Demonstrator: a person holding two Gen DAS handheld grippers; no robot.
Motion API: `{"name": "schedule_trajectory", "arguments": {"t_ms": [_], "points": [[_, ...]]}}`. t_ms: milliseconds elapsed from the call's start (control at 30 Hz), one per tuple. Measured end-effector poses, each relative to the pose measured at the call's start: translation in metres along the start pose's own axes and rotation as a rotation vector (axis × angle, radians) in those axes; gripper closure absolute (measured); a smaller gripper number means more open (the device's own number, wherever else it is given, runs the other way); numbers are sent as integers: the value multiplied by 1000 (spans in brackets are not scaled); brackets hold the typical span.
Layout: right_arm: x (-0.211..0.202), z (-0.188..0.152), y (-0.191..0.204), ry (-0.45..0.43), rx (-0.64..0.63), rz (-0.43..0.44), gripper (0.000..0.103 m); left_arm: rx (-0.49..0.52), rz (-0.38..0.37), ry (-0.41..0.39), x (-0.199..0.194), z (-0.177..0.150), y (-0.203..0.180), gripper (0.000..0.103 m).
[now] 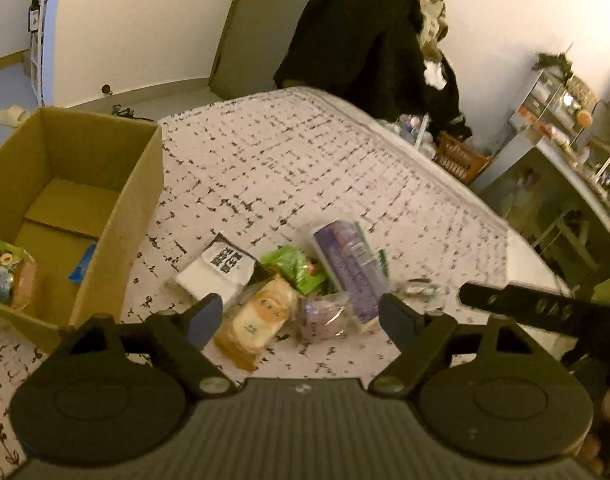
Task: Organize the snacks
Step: 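Grasp the orange-label pastry with the left gripper while the right grasps the clear stick packet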
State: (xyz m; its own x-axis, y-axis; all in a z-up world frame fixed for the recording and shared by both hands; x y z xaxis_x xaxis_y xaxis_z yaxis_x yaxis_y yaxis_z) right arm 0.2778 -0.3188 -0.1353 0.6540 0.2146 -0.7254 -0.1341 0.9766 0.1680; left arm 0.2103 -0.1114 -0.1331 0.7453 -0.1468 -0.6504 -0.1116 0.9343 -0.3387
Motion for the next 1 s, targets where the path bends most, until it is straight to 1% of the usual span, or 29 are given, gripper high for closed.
{"name": "schedule_trajectory", "arguments": {"t_ms": [67, 133, 233, 300, 367, 433, 533, 567, 633, 733, 833, 933, 1000], "points": [[7, 1, -3, 11, -4, -14, 28, 6, 8, 11, 10, -3, 3, 28], [17, 1, -6, 28, -18, -12, 28, 9, 12, 26, 19, -7, 8, 42], [30, 2, -12, 42, -30, -24, 28, 13, 12, 48, 33, -12, 15, 52], [38, 0, -18, 52, -29, -43, 28, 36, 14, 59, 42, -15, 18, 55], [44, -1, -22, 55, -26, -77, 28, 57, 12, 57, 48, -18, 17, 56], [48, 0, -26, 58, -21, -89, 28, 91, 16, 50, 53, -21, 17, 56], [56, 1, -29, 57, -23, -81, 28, 181, 58, 8, 56, -25, 14, 56], [60, 0, -29, 64, -23, -84, 28, 188, 68, 6, 58, -26, 14, 56], [66, 0, -28, 78, -16, -86, 28, 173, 64, 27, 66, -28, 18, 56], [75, 0, -23, 86, -31, -96, 27, 205, 64, 19, 69, -32, 17, 56], [85, 1, -17, 87, -45, -109, 26, 202, 62, 26, 72, -36, 16, 55], [94, 1, -10, 79, -98, -115, 26, 182, 63, 53, 74, -40, 14, 56], [98, -2, -6, 82, -138, -116, 25, 150, 68, 72, 75, -40, 17, 56]]}}
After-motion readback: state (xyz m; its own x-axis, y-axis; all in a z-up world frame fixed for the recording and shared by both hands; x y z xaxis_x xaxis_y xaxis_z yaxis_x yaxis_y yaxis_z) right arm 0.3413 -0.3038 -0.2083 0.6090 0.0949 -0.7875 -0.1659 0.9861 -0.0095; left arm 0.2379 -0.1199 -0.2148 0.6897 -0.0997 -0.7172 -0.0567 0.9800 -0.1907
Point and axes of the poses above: each gripper's, at about its wrist camera, not at the fingertips, and x roughly the way its jaws point, y to its left, z to its top, the point moved 3 cm from there along x, roughly the way its jaws point, and after that the axes turned 2 degrees about -y, right-handed, at the moved point
